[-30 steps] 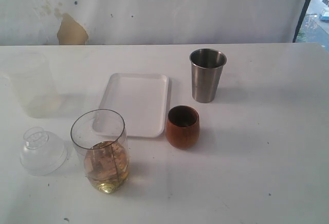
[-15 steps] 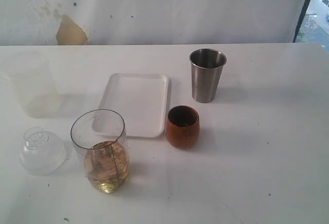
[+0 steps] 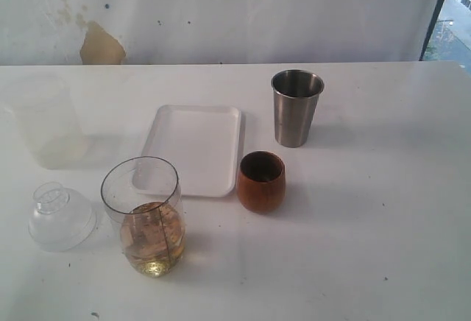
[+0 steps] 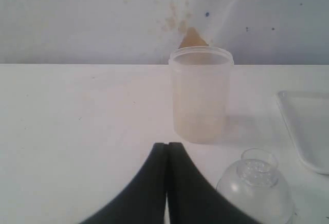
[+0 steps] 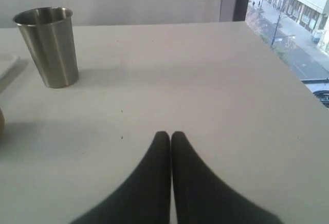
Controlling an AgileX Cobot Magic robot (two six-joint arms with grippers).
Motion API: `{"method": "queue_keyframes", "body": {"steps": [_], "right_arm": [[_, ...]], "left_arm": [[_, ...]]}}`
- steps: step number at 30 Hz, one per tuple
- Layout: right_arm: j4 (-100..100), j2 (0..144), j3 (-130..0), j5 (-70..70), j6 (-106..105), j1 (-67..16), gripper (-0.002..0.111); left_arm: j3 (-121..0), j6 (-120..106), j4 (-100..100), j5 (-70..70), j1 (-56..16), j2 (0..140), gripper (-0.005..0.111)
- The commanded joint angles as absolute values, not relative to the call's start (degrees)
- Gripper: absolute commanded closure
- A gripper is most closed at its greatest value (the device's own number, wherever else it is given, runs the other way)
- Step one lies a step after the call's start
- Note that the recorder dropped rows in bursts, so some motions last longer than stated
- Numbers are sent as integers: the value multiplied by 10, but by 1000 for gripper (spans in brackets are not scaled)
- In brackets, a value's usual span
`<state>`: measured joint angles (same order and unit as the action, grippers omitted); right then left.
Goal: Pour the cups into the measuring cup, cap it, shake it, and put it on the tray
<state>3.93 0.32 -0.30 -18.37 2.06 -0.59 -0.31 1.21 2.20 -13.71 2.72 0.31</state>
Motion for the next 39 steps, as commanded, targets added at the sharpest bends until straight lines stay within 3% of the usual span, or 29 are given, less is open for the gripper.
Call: {"method": "queue_keyframes", "body": {"steps": [1, 32, 36, 39], "right_arm": [[30, 0, 0, -199, 22, 0, 108], [29, 0, 0, -192, -36, 0, 108], [29, 0, 0, -192, -36, 0, 108], [29, 0, 0, -192, -36, 0, 108]], "left_arm": [[0, 12, 26, -133, 27, 0, 107], [0, 12, 39, -129, 27, 0, 107], [0, 39, -17, 93, 27, 0, 107], [0, 218, -55, 252, 27, 0, 107]]}}
